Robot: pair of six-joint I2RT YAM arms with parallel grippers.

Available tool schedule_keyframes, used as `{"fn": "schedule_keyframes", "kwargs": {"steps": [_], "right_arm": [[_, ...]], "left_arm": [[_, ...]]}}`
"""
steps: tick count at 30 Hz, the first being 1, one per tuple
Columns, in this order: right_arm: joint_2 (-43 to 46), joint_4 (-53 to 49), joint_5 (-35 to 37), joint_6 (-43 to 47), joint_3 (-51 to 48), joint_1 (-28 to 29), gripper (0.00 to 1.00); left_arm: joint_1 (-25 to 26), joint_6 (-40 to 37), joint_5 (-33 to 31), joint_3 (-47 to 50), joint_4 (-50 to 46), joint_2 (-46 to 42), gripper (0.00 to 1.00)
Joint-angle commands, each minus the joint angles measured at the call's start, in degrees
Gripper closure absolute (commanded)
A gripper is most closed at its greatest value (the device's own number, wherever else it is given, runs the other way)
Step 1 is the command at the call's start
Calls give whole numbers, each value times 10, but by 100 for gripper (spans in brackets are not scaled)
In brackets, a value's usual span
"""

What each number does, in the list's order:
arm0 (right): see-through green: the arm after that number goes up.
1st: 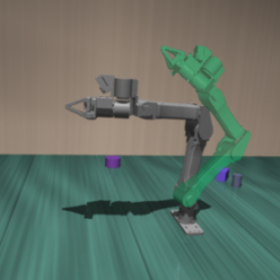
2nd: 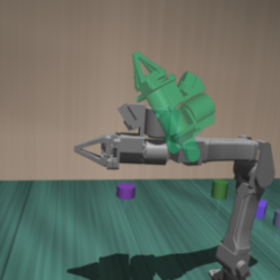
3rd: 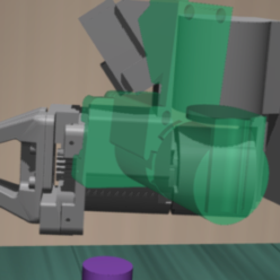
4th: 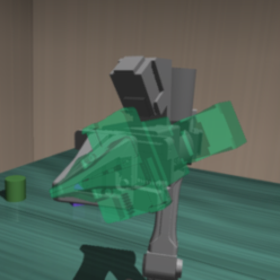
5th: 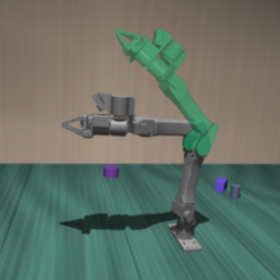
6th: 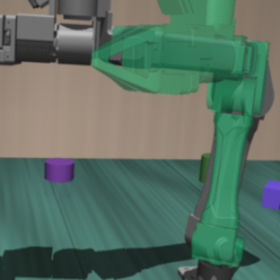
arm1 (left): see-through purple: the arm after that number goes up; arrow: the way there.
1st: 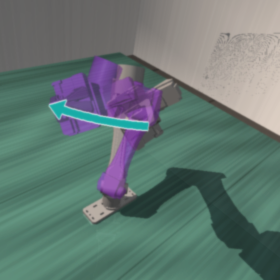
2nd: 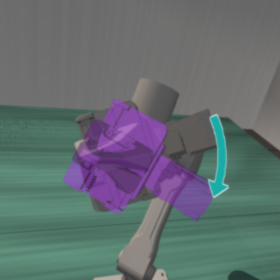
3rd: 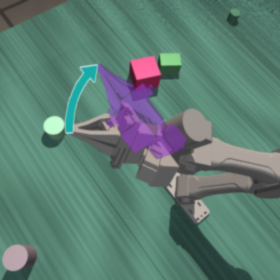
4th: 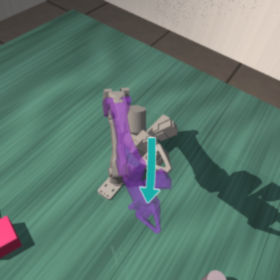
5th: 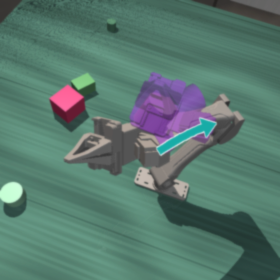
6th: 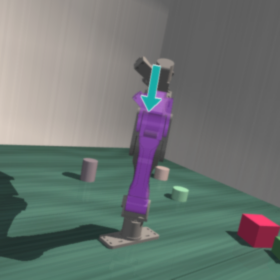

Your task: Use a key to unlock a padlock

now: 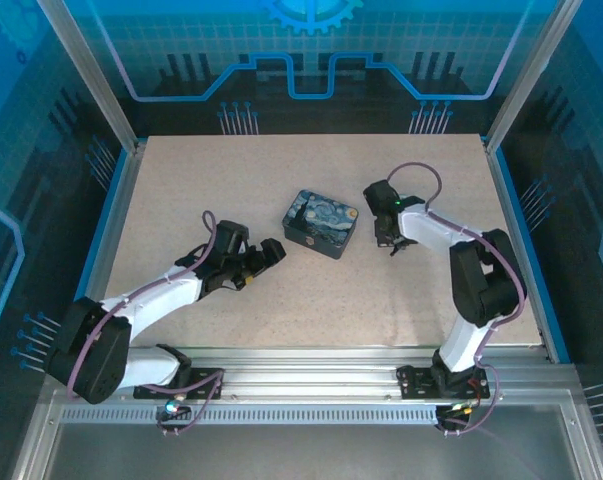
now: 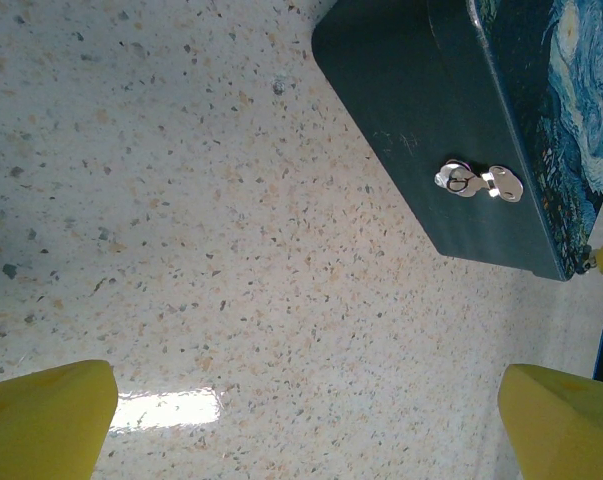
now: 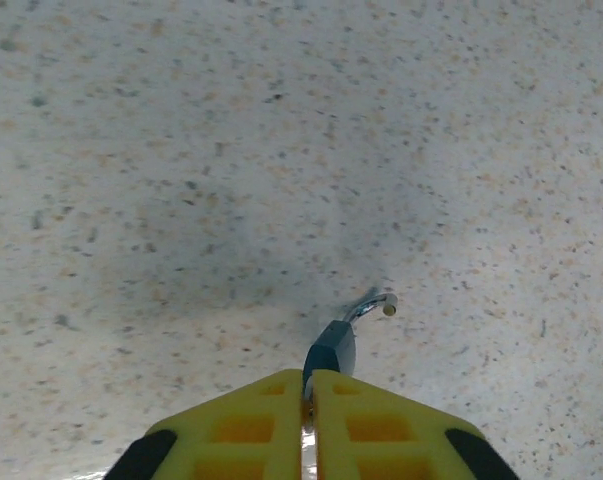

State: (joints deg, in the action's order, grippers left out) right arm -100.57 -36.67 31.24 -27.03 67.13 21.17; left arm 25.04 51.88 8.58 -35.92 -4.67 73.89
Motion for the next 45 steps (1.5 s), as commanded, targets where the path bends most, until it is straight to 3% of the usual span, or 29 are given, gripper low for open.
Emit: {"fn": "schedule_keyframes", "kwargs": {"steps": [1, 10, 21, 22, 23, 29, 32, 37, 41, 45], "right_arm": [[-4, -26, 3, -21, 26, 15, 80], [77, -38, -25, -21, 7, 18, 59], [220, 31, -100, 26, -73, -2, 34], [229, 36, -101, 26, -79, -7, 21], [235, 40, -103, 27, -83, -13, 0], [255, 69, -59, -7, -95, -61, 0], [247, 90, 36, -9, -94, -71, 0], [235, 284, 146, 102, -183, -75, 0], [192, 385, 135, 143, -218, -88, 0], [169, 538, 133, 201, -273, -90, 0]], "left_arm": [[5, -18, -7, -17, -9, 5, 1], [5, -38, -28, -34, -28, 0, 1], [-6, -113, -111, -120, -102, 8, 1], [-9, -121, -117, -129, -108, 11, 1], [-11, -128, -123, -137, -114, 14, 1], [-35, -187, -190, -174, -132, 5, 1], [-47, -233, -267, -170, -120, -16, 1], [-96, -345, -376, -108, -42, -66, 1], [-160, -408, -380, -27, 54, -88, 1], [-198, -455, -358, 62, 223, -68, 1]]}}
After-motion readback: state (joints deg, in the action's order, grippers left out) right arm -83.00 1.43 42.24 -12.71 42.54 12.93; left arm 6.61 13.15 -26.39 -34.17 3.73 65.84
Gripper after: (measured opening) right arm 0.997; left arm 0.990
